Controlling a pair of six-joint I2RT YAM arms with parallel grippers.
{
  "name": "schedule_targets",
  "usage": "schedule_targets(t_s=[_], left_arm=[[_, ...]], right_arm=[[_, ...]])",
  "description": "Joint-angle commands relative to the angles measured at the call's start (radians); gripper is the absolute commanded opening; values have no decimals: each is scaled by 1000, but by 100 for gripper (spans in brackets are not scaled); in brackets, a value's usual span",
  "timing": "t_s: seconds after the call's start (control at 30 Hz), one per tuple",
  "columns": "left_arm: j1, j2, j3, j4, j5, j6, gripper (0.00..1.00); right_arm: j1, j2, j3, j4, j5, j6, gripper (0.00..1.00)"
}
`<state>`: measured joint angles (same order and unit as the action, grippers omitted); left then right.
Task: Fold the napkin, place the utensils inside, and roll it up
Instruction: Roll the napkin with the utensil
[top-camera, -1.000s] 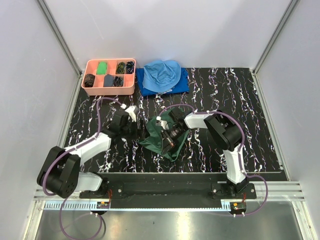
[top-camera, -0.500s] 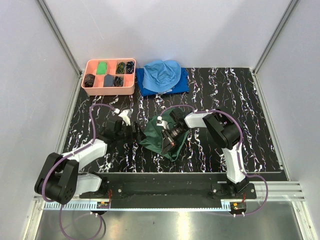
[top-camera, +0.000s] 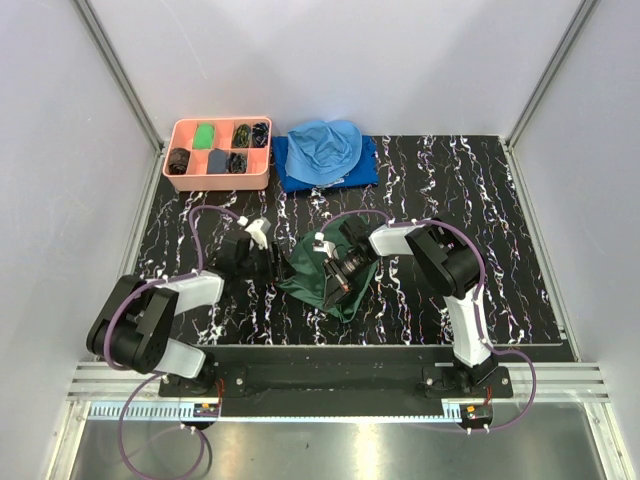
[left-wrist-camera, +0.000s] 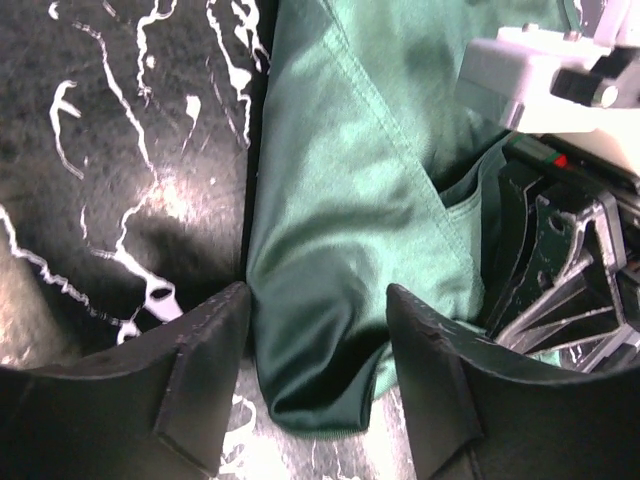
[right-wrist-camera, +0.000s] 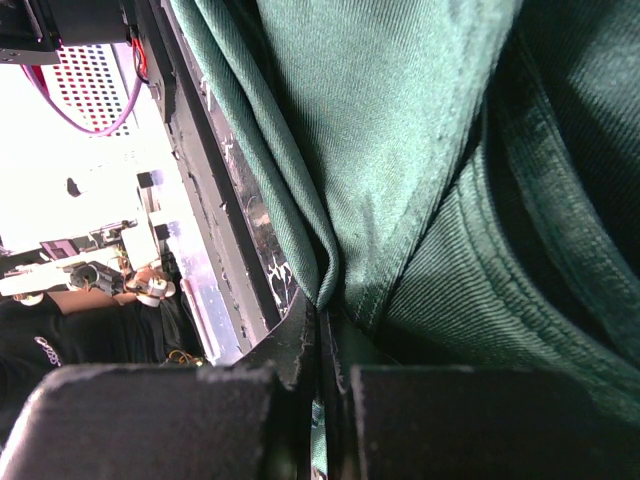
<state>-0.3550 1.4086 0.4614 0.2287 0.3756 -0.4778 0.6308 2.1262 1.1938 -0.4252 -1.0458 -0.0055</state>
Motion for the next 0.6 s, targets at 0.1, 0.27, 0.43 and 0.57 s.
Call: schedule_targets(t_s=[0.1, 0.27, 0.43, 0.57], left_arm=[[5, 49, 17, 70, 25, -2, 47], [5, 41, 11, 43, 31, -5, 57], [5, -2, -15, 67, 59, -7, 66], [4, -26, -29, 67, 94, -7, 74]], right_arm=[[-17, 31, 21, -15, 44, -22, 0], [-22, 43, 29, -17, 36, -16, 0], [-34, 63, 30, -17, 30, -7, 0], [-46, 87, 36, -15, 13, -5, 0]])
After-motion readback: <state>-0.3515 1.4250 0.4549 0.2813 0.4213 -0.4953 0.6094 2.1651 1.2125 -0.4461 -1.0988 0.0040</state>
